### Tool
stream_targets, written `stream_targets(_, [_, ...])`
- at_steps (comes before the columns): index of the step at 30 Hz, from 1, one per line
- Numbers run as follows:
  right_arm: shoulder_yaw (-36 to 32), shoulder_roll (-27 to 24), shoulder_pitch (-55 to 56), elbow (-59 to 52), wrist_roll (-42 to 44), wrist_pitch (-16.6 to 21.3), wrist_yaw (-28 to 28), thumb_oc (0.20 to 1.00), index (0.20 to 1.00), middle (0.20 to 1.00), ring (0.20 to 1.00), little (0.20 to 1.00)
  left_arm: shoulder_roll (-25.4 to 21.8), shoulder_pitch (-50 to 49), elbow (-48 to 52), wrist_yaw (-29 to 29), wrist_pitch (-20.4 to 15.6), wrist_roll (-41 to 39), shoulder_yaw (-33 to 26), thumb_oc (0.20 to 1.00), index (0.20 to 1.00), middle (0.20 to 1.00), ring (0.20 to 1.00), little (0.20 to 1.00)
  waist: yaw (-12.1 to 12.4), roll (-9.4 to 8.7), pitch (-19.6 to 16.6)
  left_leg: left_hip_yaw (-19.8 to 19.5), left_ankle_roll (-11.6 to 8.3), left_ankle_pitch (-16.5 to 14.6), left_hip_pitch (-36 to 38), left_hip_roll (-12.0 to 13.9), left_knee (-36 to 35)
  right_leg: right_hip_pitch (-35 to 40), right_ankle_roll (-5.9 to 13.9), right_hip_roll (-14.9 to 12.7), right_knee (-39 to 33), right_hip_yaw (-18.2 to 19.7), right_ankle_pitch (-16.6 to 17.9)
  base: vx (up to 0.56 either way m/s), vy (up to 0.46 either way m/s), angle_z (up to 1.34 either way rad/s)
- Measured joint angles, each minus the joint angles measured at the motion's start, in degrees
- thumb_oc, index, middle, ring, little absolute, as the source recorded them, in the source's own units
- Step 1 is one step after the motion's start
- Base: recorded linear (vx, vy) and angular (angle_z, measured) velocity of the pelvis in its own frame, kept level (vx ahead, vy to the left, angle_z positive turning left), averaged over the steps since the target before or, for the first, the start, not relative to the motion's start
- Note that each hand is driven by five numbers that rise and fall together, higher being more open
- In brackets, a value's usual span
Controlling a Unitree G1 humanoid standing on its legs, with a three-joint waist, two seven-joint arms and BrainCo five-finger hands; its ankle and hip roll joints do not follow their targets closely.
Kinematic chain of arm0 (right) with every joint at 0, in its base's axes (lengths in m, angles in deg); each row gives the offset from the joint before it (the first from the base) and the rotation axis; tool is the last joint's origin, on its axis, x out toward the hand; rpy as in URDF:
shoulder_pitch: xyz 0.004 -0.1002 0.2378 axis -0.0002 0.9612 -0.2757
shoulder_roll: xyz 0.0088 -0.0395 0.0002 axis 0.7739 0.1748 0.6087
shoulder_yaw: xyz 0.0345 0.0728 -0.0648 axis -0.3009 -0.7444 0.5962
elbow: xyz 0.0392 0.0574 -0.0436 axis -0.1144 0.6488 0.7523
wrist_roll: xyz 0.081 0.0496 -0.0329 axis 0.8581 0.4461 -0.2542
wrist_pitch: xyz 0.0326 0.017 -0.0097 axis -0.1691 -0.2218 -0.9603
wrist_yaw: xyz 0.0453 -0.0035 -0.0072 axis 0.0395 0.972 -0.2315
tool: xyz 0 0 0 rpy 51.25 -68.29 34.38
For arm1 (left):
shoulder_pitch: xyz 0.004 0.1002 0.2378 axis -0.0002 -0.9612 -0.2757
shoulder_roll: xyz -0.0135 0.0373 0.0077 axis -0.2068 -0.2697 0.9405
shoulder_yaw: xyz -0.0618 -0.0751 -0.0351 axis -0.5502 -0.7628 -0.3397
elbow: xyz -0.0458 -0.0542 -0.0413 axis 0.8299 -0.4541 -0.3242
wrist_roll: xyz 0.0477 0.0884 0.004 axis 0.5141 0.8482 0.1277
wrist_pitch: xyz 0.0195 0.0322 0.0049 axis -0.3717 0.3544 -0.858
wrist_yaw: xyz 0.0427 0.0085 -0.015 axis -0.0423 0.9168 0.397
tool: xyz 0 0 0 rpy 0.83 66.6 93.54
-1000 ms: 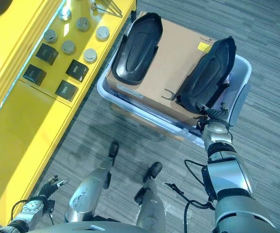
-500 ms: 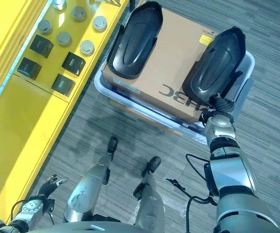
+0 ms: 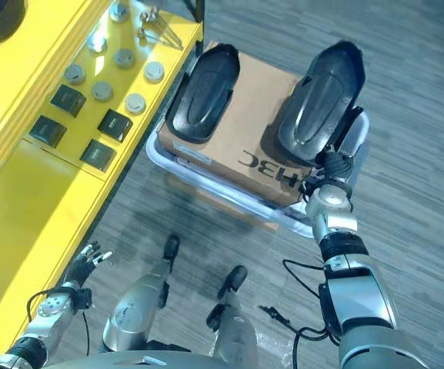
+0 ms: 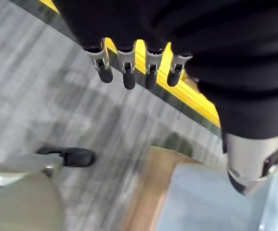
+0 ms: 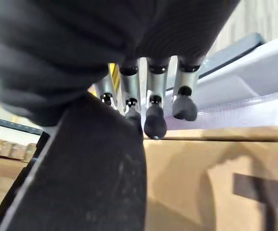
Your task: Move parts from the plastic box to the shelf.
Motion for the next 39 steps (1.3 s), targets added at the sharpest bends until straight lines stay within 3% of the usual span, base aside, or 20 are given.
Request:
stream_targets(5, [-3.9, 3.3, 11.4, -21.3, -2.2, -1.5, 3.6, 0.200, 0.200, 0.200, 0.200, 0.200, -3.5, -4.0, 24.0, -2.5, 6.3, -5.7, -3.8, 1.000, 1.000, 1.000, 1.000, 1.000, -0.5, -0.65, -1.7, 0.7, 0.02, -0.9, 4.9, 0.3, -0.1, 4.3, -0.21, 0.3, 0.2, 1.0, -0.3, 0.12, -0.042, -0.08])
stream_targets(7, [-3.0, 5.4, 13.5, -23.0, -3.4, -2.1, 4.3, 0.200, 0.200, 0.200, 0.200, 0.200, -4.0, -1.4, 28.9, -3.4, 10.4, -7.9, -4.5, 1.000, 1.000, 1.000, 1.000, 1.000, -2.1, -1.40, -6.1, 1.2, -0.47, -2.3, 6.9, 0.3, -0.2, 6.2, -0.03, 0.2, 0.2, 1.4, -1.2, 0.18, 0.002, -0.13])
stream_targets(8, [-3.1, 5.5, 14.5, -23.3, -4.1, -3.1, 4.3, 0.200, 0.200, 0.200, 0.200, 0.200, -4.1, -1.5, 32.1, -3.5, 12.5, -8.2, -4.6, 1.000, 1.000, 1.000, 1.000, 1.000, -1.9, -1.54, -6.5, 1.6, -0.33, -2.6, 8.3, 0.3, -0.1, 7.4, -0.03, 0.3, 0.2, 1.9, -1.4, 0.19, 0.015, -0.17])
stream_targets(9, [-3.0, 5.7, 15.5, -23.2, -4.5, -3.2, 4.3, 0.200, 0.200, 0.200, 0.200, 0.200, -4.1, -1.2, 33.4, -4.0, 12.9, -8.4, -4.5, 1.000, 1.000, 1.000, 1.000, 1.000, -1.8, -1.90, -8.0, 2.0, -0.45, -3.0, 8.5, 0.3, -0.1, 7.4, 0.08, 0.3, 0.2, 2.3, -1.6, 0.15, 0.012, -0.18])
stream_targets(15, [2.1, 6.5, 17.4, -24.3, -9.3, -7.0, 1.0, 0.200, 0.200, 0.200, 0.200, 0.200, -3.6, 7.1, 36.6, -2.6, 23.2, -10.3, -2.2, 1.000, 1.000, 1.000, 1.000, 1.000, -5.7, -1.26, -12.7, 3.7, -0.27, -3.8, 12.5, 0.6, -0.4, 10.2, 0.09, 0.1, -0.1, 4.1, -2.4, 0.09, 0.011, -0.15])
stream_targets(20, [9.3, 9.1, 17.4, -23.4, -11.2, -9.4, -3.1, 0.200, 0.200, 0.200, 0.200, 0.200, 0.0, 15.4, 32.0, 1.5, 27.0, -11.4, 1.7, 1.000, 1.000, 1.000, 1.000, 1.000, -8.6, 0.10, -13.9, 4.5, -0.28, -4.2, 14.4, 1.0, -0.5, 11.5, -0.08, 0.5, -0.1, 5.2, -2.6, 0.06, -0.001, -0.11])
stream_targets(27, [14.7, 11.5, 17.1, -19.8, -12.5, -9.5, -6.0, 0.200, 0.200, 0.200, 0.200, 0.200, 5.8, 19.5, 20.8, 5.9, 27.9, -12.0, 3.5, 1.000, 1.000, 1.000, 1.000, 1.000, -11.5, 1.05, -15.5, 5.5, -0.10, -4.0, 14.8, 1.5, -0.4, 11.4, -0.25, 1.0, -0.1, 6.2, -2.5, 0.02, -0.005, -0.08])
stream_targets(33, [16.3, 12.0, 17.0, -19.7, -13.5, -9.5, -8.3, 0.200, 0.200, 0.200, 0.200, 0.200, 6.4, 20.1, 20.0, 6.5, 30.3, -16.5, 4.5, 1.000, 1.000, 1.000, 1.000, 1.000, -11.6, 0.94, -15.7, 6.2, -0.17, -4.0, 15.3, 1.9, -0.4, 11.5, -0.35, 1.4, -0.1, 6.9, -2.4, 0.01, -0.001, -0.07])
stream_targets(39, [19.7, 13.1, 17.0, -19.7, -13.7, -9.5, -9.7, 0.200, 0.200, 0.200, 0.200, 0.200, 8.5, 20.1, 19.8, 8.1, 30.3, -23.1, 5.5, 1.000, 1.000, 1.000, 1.000, 1.000, -11.9, 0.08, -16.4, 6.6, -0.26, -4.1, 15.6, 1.9, -0.5, 11.5, -0.36, 1.4, -0.1, 7.2, -2.4, 0.01, 0.001, -0.02])
